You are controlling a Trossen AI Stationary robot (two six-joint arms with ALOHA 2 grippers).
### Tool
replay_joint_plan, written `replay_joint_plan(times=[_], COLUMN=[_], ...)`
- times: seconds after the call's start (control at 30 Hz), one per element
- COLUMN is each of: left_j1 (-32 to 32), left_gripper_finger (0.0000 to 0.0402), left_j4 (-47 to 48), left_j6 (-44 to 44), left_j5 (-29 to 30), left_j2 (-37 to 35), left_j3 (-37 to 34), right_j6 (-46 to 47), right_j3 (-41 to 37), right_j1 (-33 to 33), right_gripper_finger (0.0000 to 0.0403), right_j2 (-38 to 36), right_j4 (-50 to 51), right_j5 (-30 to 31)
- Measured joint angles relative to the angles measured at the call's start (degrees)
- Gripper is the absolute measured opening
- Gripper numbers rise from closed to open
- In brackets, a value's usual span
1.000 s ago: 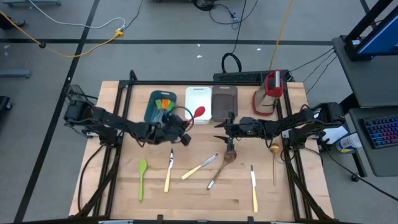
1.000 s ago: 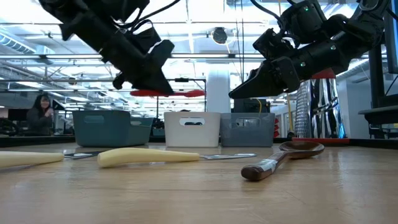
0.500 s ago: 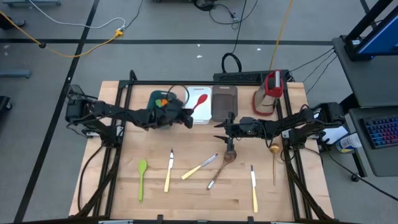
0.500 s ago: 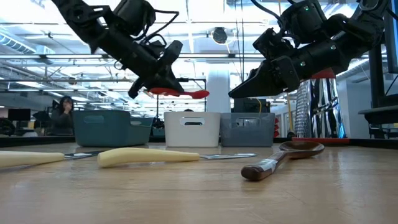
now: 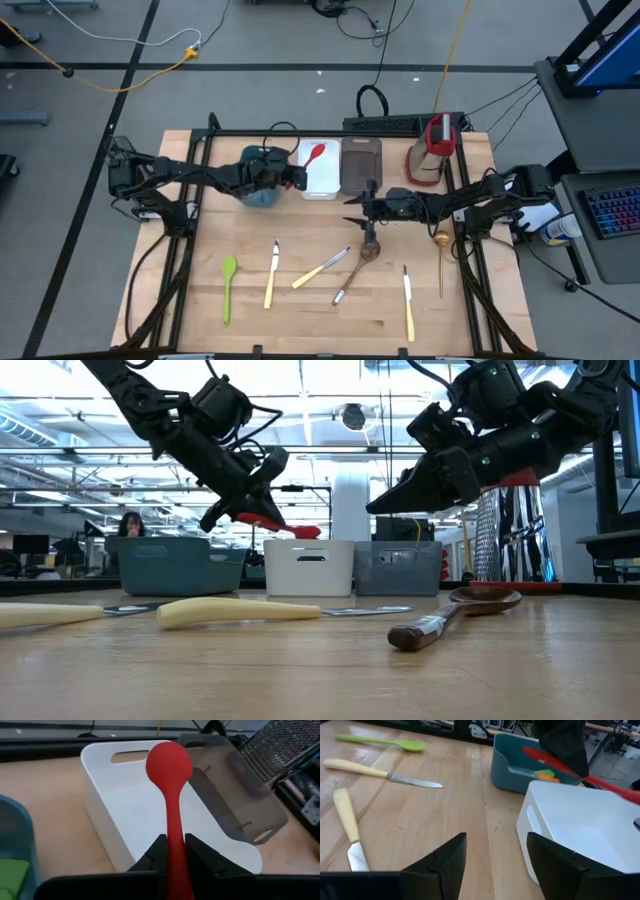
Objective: Pick & Place Kitchen Items
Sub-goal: Put the red serving spoon into the white bin
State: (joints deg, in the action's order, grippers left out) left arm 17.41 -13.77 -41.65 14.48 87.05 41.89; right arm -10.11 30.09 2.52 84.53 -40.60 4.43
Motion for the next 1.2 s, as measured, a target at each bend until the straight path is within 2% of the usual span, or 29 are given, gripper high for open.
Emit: replay_joint_plan(times=[0.23,0.43,0.63,0.93,1.2], left_j1=[-0.88,0.02,0.13,0.61,2.51], left_gripper_finger=[0.0042,0.0035,0.0043,0.0044,0.0049], left_j4=[4.52,20.55,30.38,31.14,30.76], left_j6=[0.59,7.23,7.45,6.4,6.88], left_j5=[-3.3,-4.02,-3.5,-4.02,-4.01], left_j2=[1.23,4.4,9.87,16.89,18.45], left_j3=[4.92,16.57,24.51,25.2,25.2], right_j6=[-0.56,-0.73,0.4,0.42,0.42], right_j3=[0.0,0.0,0.0,-0.02,-0.02], right_j1=[0.0,0.01,0.0,0.0,0.01], right_gripper_finger=[0.0201,0.0201,0.0201,0.0201,0.0201], right_j2=[0.0,0.0,0.0,0.0,0.0], right_j4=[-2.19,-2.48,-2.11,-0.78,-0.7], right_j5=[0.0,0.0,0.0,0.0,0.0])
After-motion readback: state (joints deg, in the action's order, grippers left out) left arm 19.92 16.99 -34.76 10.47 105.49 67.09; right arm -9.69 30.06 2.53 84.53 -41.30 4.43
